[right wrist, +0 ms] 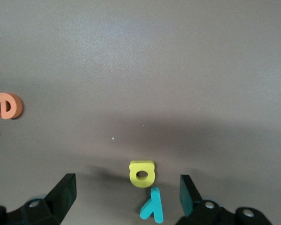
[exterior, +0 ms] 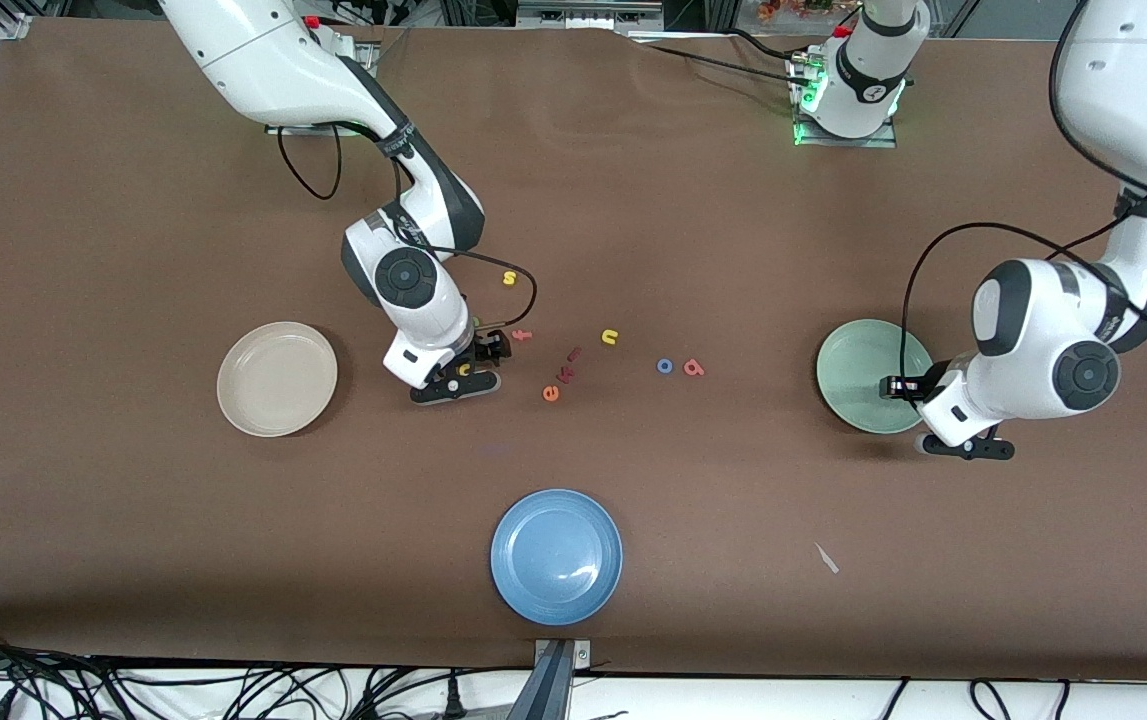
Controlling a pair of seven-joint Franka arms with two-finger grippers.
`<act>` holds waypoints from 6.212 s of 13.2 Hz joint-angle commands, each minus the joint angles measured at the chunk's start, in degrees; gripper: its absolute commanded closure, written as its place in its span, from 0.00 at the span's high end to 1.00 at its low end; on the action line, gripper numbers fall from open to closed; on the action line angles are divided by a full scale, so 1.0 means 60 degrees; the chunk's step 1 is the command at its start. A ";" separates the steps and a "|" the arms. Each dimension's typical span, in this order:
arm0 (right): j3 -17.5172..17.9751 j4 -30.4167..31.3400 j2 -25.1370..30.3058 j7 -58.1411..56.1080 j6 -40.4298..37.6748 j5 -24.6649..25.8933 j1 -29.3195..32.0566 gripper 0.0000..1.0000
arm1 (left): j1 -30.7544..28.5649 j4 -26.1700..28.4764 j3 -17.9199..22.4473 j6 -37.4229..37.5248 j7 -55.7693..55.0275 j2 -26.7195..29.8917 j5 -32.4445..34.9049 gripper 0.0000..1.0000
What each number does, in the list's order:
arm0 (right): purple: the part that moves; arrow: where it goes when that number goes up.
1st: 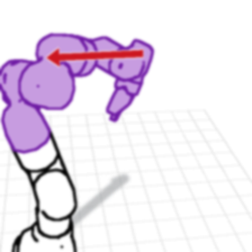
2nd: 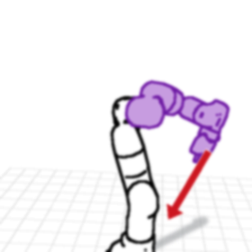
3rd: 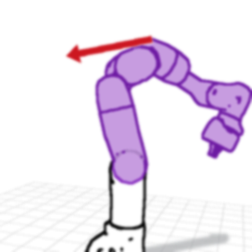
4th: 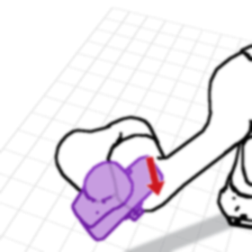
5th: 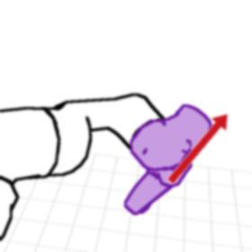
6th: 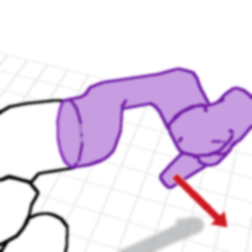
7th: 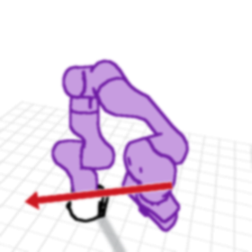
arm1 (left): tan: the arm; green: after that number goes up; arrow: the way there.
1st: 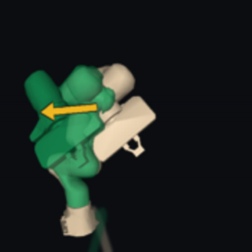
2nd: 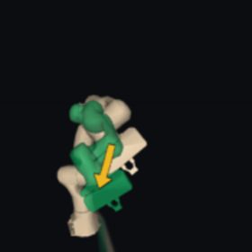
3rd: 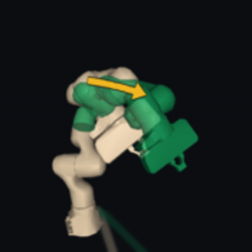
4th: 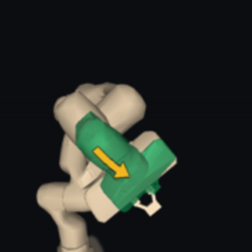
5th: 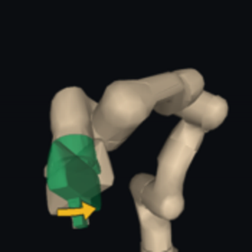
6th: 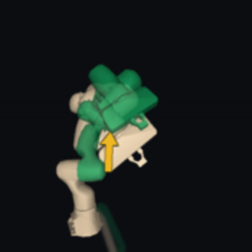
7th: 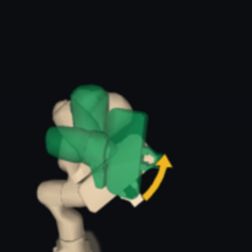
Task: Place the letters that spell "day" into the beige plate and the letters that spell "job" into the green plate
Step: 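Reach the pink b with the left gripper while the right gripper grasps yellow a, then carry the yellow a to the beige plate while the left gripper carries pink b, then release both letters on the plates and return both grippers to the letters, then grasp the blue o with the left gripper while the right gripper grasps cyan y, then carry the blue o to the green plate while the right gripper carries cyan y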
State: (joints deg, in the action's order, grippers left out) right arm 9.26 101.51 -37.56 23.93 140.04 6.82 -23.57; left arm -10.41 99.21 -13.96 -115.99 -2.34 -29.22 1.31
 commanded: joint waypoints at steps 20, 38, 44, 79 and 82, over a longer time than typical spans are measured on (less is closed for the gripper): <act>0.0068 0.0616 -0.0229 -0.0194 0.1005 0.0372 0.0105 0.32 | 0.2688 0.1422 -0.1657 -0.4073 -0.9965 -0.1459 0.2531 0.70; -0.0444 0.3310 0.3565 -0.6871 -0.1180 0.0240 0.3516 0.19 | 0.0788 0.0193 -0.1775 -0.0727 -0.6535 0.0443 0.1380 0.00; -0.0576 0.3634 0.3286 -0.7007 -0.0123 0.0226 0.3665 0.76 | -0.0695 0.0690 -0.1760 0.1007 -0.2833 0.0417 0.1392 0.00; 0.0611 0.2271 0.0708 0.0540 0.1635 0.0768 0.1072 0.24 | 0.3171 -0.0144 -0.2448 -0.2933 -1.1431 -0.2689 0.4220 0.61; 0.0406 0.2257 0.1394 -0.0424 0.0776 0.0768 0.1189 0.24 | 0.3171 -0.0158 -0.2448 -0.2933 -1.1446 -0.2689 0.4220 0.41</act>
State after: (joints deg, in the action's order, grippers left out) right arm 12.65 115.13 -32.30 24.82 148.99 10.43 -16.82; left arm 8.15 98.53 -29.18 -133.69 -69.59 -45.00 24.67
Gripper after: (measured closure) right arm 0.749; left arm 0.471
